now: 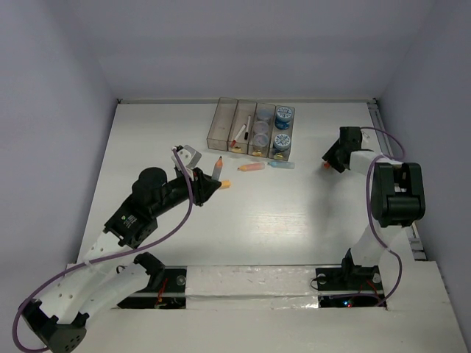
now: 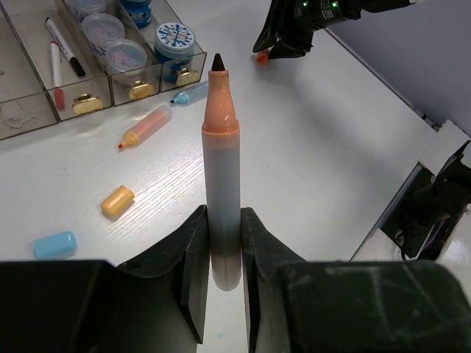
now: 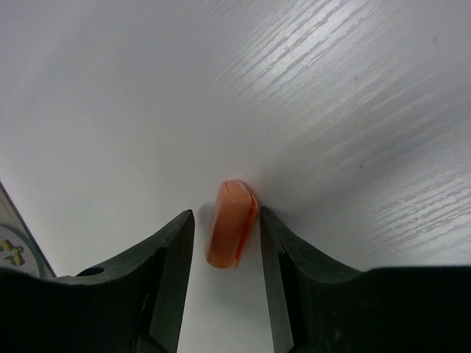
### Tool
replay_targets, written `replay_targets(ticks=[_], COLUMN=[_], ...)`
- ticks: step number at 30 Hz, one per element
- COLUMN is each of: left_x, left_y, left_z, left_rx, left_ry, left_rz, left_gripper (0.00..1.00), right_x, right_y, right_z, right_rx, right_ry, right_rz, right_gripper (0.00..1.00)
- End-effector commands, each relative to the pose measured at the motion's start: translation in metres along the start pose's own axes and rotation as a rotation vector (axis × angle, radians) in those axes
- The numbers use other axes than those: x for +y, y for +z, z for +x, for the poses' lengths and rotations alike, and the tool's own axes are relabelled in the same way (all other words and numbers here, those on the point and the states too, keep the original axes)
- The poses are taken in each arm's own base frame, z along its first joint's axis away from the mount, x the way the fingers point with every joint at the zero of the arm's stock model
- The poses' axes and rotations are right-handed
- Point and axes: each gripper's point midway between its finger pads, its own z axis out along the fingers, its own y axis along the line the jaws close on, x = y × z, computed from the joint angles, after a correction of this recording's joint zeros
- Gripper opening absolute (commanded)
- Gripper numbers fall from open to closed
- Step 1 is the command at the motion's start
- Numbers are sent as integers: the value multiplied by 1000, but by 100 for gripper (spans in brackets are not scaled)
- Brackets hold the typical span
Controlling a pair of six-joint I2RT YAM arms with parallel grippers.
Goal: Sort the stationery into containers
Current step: Pick up the pen cap from the center of the board.
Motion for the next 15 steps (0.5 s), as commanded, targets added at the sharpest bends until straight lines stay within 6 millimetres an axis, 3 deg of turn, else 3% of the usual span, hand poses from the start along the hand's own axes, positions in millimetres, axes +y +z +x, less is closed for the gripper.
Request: replay_targets(ticks=[1,5,7,8,9,11,15], left_x=[-3,-6,-16,-21,-25,-35,-44], left_y=[0,0,-1,-2,-1,-1,1], left_z=[-10,-10,-10,-11,-13,-15,-20], left_rx=[-36,-32,-29,-32,-40,-42,-42], left_ry=[20,22,26,23,23,17,1], left_rz=[15,30,91,114,136,193,243], left_gripper=[0,0,0,0,0,0,0], right_x=[6,8,12,14,16,27,56], right_y=[7,11,11,10,6,-3,-45], right_z=[-9,-7,-6,-7,-3,-15,-22], right_rx=[-2,7,11,6,11,-53,-102], right_ry=[25,24,16,8,4,0,-24], right_rz=[-18,-50,-78,-91,-116,-187,-401], right_gripper=[46,33,27,17,13,10,7])
